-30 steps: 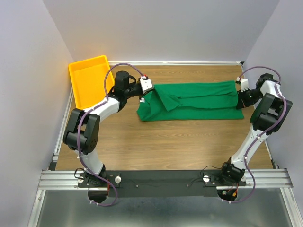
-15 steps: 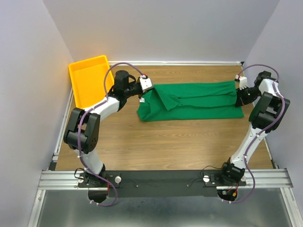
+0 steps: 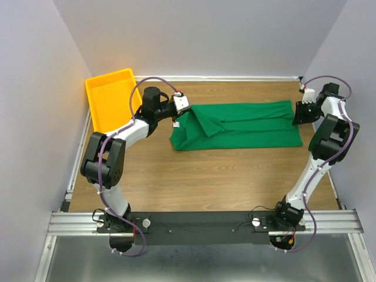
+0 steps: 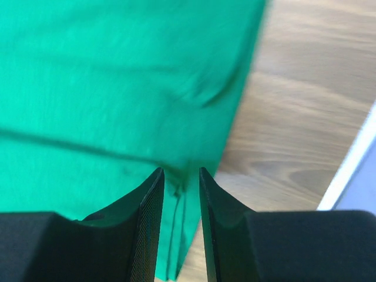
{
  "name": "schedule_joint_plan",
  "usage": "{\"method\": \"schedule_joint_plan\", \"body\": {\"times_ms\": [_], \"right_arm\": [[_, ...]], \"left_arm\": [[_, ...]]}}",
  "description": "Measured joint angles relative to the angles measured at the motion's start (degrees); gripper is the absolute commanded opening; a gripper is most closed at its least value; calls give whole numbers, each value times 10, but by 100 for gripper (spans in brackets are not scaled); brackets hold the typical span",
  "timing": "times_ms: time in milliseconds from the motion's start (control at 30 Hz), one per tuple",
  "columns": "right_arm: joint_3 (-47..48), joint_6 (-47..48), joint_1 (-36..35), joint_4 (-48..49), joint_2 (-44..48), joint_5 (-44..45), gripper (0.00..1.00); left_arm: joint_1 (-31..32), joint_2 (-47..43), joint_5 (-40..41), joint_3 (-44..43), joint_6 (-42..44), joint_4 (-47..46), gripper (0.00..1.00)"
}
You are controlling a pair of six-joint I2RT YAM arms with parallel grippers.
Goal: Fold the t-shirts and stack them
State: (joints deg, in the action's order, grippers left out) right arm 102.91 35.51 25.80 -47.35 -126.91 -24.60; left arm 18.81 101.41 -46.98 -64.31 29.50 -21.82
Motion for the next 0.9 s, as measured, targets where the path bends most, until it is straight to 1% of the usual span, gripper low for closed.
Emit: {"method": "schedule_joint_plan", "body": {"times_ms": [67,167,267,333,367,433,500,600,700,867,900], "right_arm": [[-8,-52,0,35,10,10,38],[-21,-106,-3,64,32,10,39],[-40,-121,-8,79,59,-30,41],[-65,-98,-20,71,84,-78,41],[-73,-91,-25,70,89,-88,42],[-106,-61,-52,63,115,-124,43],[-134,-39,-87,57,132,-141,44],[-168,-10,-143,43,148,-159,47],[-183,7,-189,36,152,-169,47],[-182,12,-224,32,155,-178,48],[-180,11,-226,32,156,-180,50]], "left_arm": [[0,1,0,-1,-2,0,0],[0,4,0,-7,-3,0,0],[0,4,0,-10,-5,0,0],[0,6,0,-13,-5,0,0],[0,8,1,-16,-6,0,0],[0,12,2,-21,-7,0,0],[0,15,4,-24,-8,0,0],[0,20,10,-30,-11,0,0],[0,24,14,-39,-13,0,0],[5,44,16,-70,-19,-1,0],[7,50,16,-76,-21,-1,0]]}}
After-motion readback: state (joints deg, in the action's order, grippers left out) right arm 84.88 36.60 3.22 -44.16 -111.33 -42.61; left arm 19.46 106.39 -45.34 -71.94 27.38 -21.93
